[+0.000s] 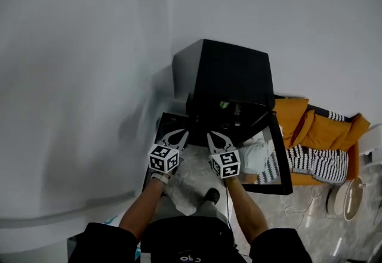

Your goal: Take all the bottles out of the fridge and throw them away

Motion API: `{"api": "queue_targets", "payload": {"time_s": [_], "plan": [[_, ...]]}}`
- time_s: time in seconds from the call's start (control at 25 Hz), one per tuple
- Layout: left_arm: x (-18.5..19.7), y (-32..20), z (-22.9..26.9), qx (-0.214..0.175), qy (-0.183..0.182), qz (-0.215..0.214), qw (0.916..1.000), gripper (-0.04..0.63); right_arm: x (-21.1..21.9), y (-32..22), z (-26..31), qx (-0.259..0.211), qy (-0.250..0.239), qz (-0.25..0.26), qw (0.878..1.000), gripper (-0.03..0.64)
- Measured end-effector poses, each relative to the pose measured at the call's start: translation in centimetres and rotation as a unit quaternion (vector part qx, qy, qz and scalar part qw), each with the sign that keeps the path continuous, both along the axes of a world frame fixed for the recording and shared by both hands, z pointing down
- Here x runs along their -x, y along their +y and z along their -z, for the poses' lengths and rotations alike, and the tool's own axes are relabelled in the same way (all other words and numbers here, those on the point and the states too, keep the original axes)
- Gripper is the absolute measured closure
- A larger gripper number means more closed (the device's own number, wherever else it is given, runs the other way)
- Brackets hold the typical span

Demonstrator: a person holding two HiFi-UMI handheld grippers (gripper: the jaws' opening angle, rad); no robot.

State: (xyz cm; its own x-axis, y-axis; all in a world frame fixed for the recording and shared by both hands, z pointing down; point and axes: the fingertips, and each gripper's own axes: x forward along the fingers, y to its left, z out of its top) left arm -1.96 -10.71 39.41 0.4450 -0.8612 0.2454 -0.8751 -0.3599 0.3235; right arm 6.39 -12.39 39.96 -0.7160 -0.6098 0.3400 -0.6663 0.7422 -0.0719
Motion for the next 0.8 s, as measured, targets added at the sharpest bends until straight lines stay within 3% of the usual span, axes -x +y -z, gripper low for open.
{"api": "queue_targets", "payload": {"time_s": [0.4,0.8], "plan": [[-7.2,-1.0,6.1,-0.038,-0.02,-0.014,0.999,0.592,-9.2,-1.2,7.0,-0.026,-0.043,-0.037,0.998,0.609],[-9.3,-2.0,6.1,-0.042,-0.029,-0.025,0.9984,0.592,-12.0,-2.7,6.1,-0.023,-0.039,-0.058,0.997,0.609]]}}
